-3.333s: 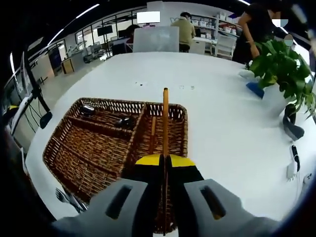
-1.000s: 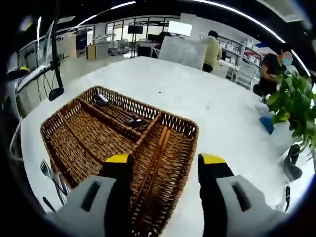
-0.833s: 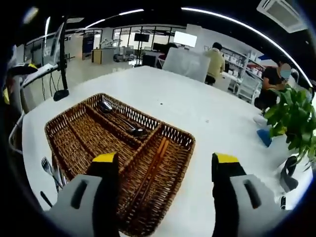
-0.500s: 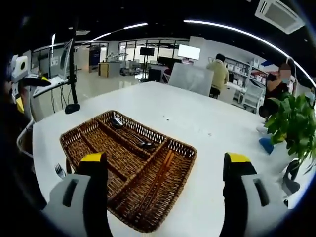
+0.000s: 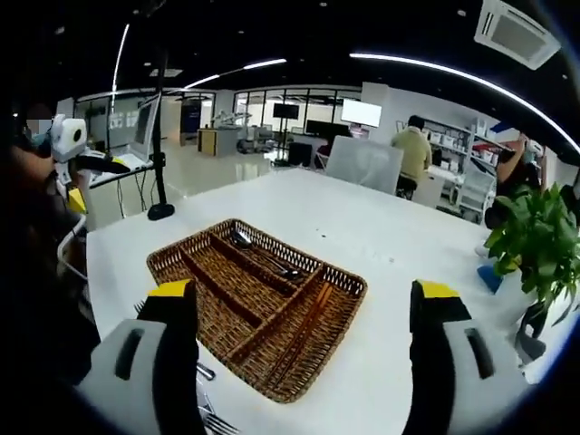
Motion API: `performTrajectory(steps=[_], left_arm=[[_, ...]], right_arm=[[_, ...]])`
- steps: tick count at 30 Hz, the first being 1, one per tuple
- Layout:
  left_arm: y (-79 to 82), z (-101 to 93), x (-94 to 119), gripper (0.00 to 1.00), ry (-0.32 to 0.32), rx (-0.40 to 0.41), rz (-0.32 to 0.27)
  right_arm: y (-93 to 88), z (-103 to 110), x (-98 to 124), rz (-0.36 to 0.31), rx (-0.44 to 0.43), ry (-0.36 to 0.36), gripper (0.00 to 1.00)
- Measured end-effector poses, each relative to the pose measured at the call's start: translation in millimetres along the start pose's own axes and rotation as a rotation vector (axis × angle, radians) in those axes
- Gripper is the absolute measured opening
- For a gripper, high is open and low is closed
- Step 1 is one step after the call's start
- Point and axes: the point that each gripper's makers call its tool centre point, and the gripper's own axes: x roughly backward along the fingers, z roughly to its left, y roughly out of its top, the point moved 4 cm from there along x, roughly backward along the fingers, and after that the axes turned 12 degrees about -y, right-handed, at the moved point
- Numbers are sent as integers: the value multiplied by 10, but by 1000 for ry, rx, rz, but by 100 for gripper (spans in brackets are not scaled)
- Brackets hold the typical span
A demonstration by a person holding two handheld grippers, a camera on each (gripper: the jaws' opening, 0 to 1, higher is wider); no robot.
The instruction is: Arrange the knives, forks, and spoons in their matching storage slots by inserting each utensil handle-first until every utensil is classified and aligned in the correct compartment
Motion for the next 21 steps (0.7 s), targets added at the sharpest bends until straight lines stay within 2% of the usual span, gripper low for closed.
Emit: performTrajectory(steps=[2,7,14,21], left_arm=[[-1,-14,24,100,2,3,-1],[-15,-44,58,100,1,4,0],[-4,-90,44,100,-20,13,-7],[11,-107,17,100,-44,7,-3]], right_arm=[[31,11,76,-15,-7,1,100],[9,40,211,-6,2,1,100],[-132,119,328,28,0,18,100],[-76,177,432,9,-9,49,100]])
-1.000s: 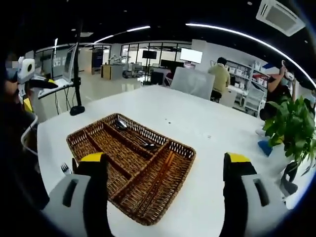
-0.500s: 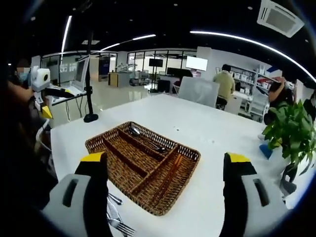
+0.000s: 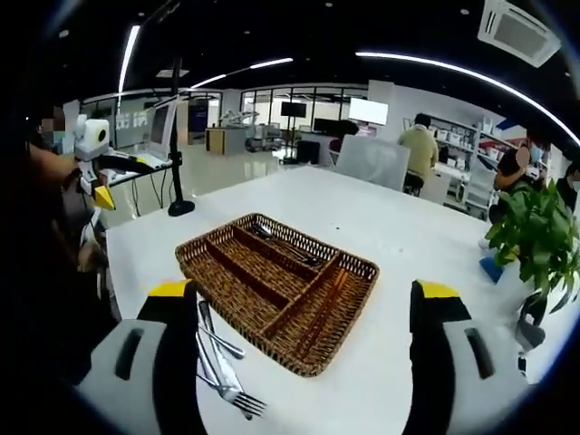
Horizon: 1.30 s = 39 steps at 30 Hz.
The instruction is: Arrange the knives, forks, and spoons in their matching storage slots by inserting each utensil handle-first until every utensil is classified and aligned in the correct compartment
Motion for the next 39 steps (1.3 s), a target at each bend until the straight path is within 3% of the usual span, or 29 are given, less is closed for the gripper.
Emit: performTrajectory(steps=[2,13,16,17,19,21,22,33,39], left_arm=[[16,3,-12,100,-5,-3,-5],[-3,59,-49,100,6,-24,19],[-23,77,-59,99,12,-14,11],[-18,87,-55,99,19,-13,13],[-12,91,-58,97,18,-21,16],[-2,102,-66,98,20,-19,11],[4,116,-66,98,28,-28,10],[43,153,-37,100,21,11,-21],[30,110,-13,100,12,12,-23]], right_arm=[[31,48,17,-23,-41,33,100],[21,-21,28,-3,-53,7,100],[-36,-34,41,38,-12,-7,92],[-31,-32,48,30,-14,-12,86],[-41,-58,49,38,-33,-25,84],[-55,-55,11,39,-79,-8,99],[-73,-31,12,40,-74,5,100],[-99,-44,-54,16,-70,-12,100],[71,67,-44,-63,-44,57,100]])
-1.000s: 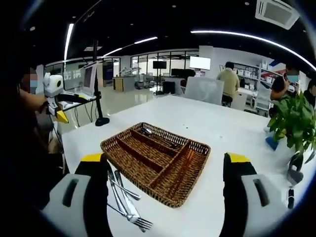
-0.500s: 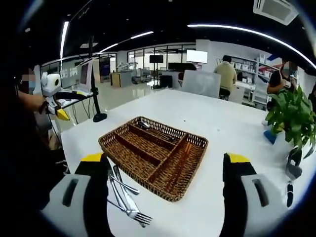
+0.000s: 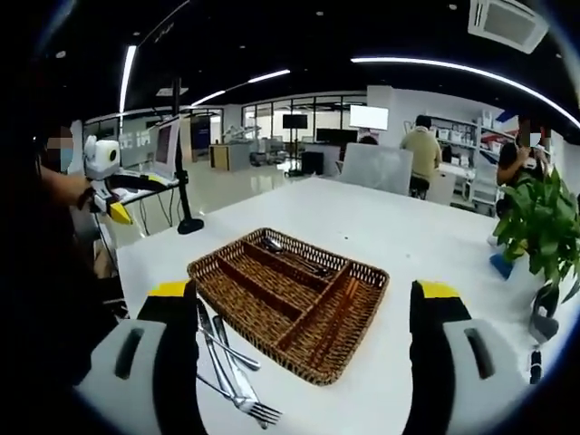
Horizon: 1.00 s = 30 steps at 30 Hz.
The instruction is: Arrange the knives, forks, and spoons in their matching storage slots by inserting each utensil handle-first until every utensil is classified and aligned in the correct compartment
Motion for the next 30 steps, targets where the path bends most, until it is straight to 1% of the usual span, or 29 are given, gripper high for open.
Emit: performTrajectory(steps=[1,2,4,7,11,13,14,15,16,17,19,24,28,30], left_arm=[[-18,-18,-1,100,-2,0,7],[-44,-16,-5,100,-6,2,14],[-58,-46,-5,100,-12,1,15],[-63,-77,-5,100,-12,-2,18],[-78,-111,18,100,-14,-7,28],[-87,-111,33,100,-12,-8,30],[-86,-115,45,100,-10,-4,28],[-86,-115,53,100,-7,-4,28],[-87,-113,55,100,-6,-3,27],[-91,-110,60,100,-2,-4,30],[-96,-117,77,100,-1,-8,35],[-111,-99,156,100,16,-1,31],[-132,-81,194,100,29,8,30],[-141,-80,220,100,36,12,29]], right_arm=[[4,20,-8,-11,54,13,100],[6,27,-23,-13,69,12,100],[16,79,-40,-7,72,33,100],[42,117,-46,-10,79,45,100],[40,231,-89,-4,103,90,94],[48,291,-115,-13,122,109,92],[34,354,-149,-22,181,137,89],[30,419,-189,-47,218,156,88],[-12,470,-216,-38,215,171,88],[-82,547,-259,-15,222,206,88],[-138,634,-316,3,239,231,88],[-198,818,-443,16,255,295,87],[-220,903,-481,15,268,342,82],[-285,958,-517,32,295,373,80]])
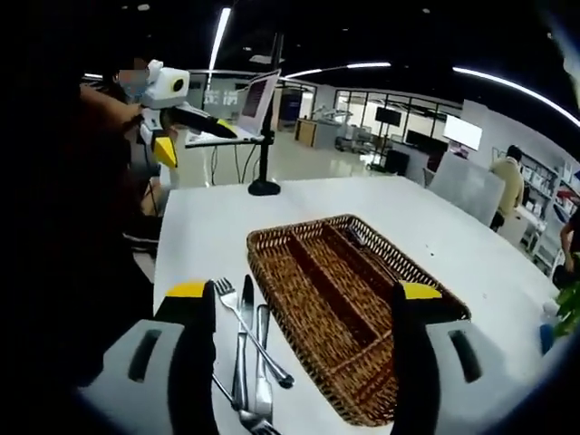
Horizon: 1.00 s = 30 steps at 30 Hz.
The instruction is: Arrange the knives, forks, and spoons in their matching storage slots by inserting each utensil handle-first until every utensil is classified and aligned in the correct compartment
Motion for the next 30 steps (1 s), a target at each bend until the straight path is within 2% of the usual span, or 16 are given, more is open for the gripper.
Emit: performTrajectory(steps=[5,13,17,25,30], left_arm=[[-20,24,47,100,19,9,-2],[-39,33,111,100,36,20,-6],[-64,26,134,100,37,20,3],[-70,9,181,100,44,23,0],[-85,-2,210,100,45,26,3]], right_arm=[[-41,155,-106,5,48,77,73],[-157,276,-220,28,83,137,68],[-249,388,-278,42,152,191,63],[-420,578,-428,77,154,276,44],[-546,675,-529,110,189,328,40]])
